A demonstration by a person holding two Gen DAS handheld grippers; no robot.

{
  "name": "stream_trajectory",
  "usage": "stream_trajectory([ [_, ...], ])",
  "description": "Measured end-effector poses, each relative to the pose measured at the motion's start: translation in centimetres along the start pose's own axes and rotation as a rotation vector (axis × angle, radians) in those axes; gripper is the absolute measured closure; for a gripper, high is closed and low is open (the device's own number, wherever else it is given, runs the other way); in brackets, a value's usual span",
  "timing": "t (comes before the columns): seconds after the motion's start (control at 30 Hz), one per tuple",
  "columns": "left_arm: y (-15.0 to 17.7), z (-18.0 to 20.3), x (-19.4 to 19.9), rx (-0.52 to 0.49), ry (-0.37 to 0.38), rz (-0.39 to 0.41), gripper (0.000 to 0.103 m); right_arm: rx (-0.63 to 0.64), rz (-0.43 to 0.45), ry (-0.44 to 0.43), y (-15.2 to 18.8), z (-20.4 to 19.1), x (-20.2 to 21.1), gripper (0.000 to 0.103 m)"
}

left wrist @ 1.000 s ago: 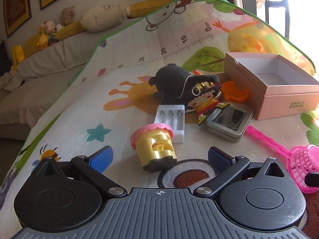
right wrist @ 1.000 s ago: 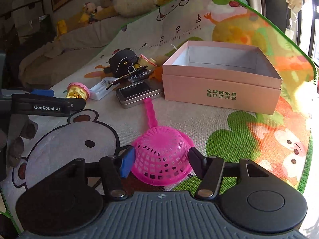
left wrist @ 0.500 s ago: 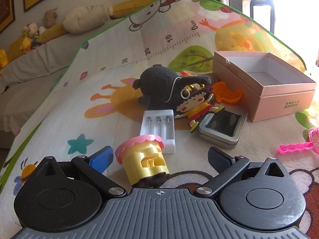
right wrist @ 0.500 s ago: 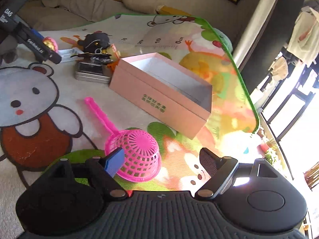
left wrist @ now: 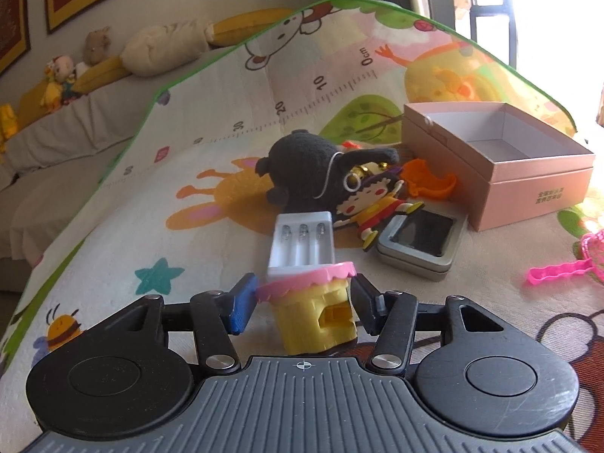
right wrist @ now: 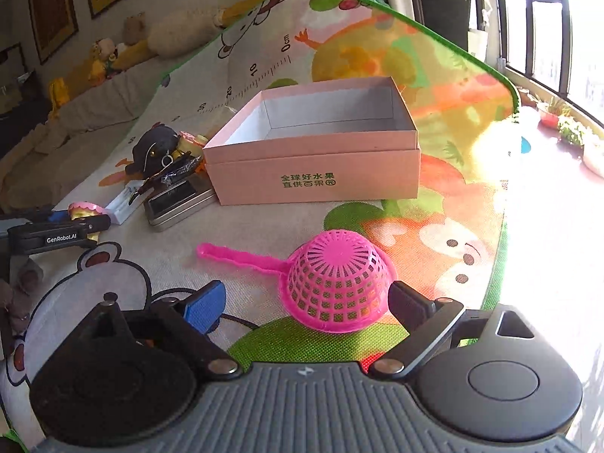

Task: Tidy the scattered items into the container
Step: 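Lift the pink strainer with the right gripper while the left gripper approaches the pink-yellow cup, then grasp the pink-yellow cup toy with the left gripper and lift it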

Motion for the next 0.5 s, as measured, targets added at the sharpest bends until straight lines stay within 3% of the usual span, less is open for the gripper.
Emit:
stream_trajectory([
  [0.1,0.4,4.2,2.5,-0.054,0.155,0.010,0.046,-0.008,0.011,0.049,0.0,0.1,-0.7,0.011],
  [0.23,1.8,9.0,4.9,-0.177,0.286,0.023,0.044,0.038,-0.004,0.068,0.3,0.1,-1.9,0.025],
  [0.3,2.8,10.0,5.4,-0.210,0.308,0.007,0.042,0.071,0.005,0.083,0.2,0.2,-2.1,0.033],
  [0.33,3.2,10.2,5.5,-0.223,0.311,0.000,0.036,0.093,0.006,0.086,0.1,0.3,-2.1,0.038],
  [0.43,3.9,9.3,5.1,-0.259,0.252,-0.008,0.022,0.133,-0.009,0.033,0.4,-0.4,-1.6,0.044],
  [0.5,3.8,8.0,4.6,-0.248,0.213,-0.021,0.020,0.179,-0.015,0.006,0.9,-1.0,-1.2,0.044],
])
Point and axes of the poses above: each gripper's, at about its wrist camera, not at the fingertips, and x roughly against the way its jaws point, z to its right, y to its underside, the point moved 10 cm from there along -x, roughly the way its jaws point, and after that the axes turned 1 degree about -y, right-handed, at the moved point
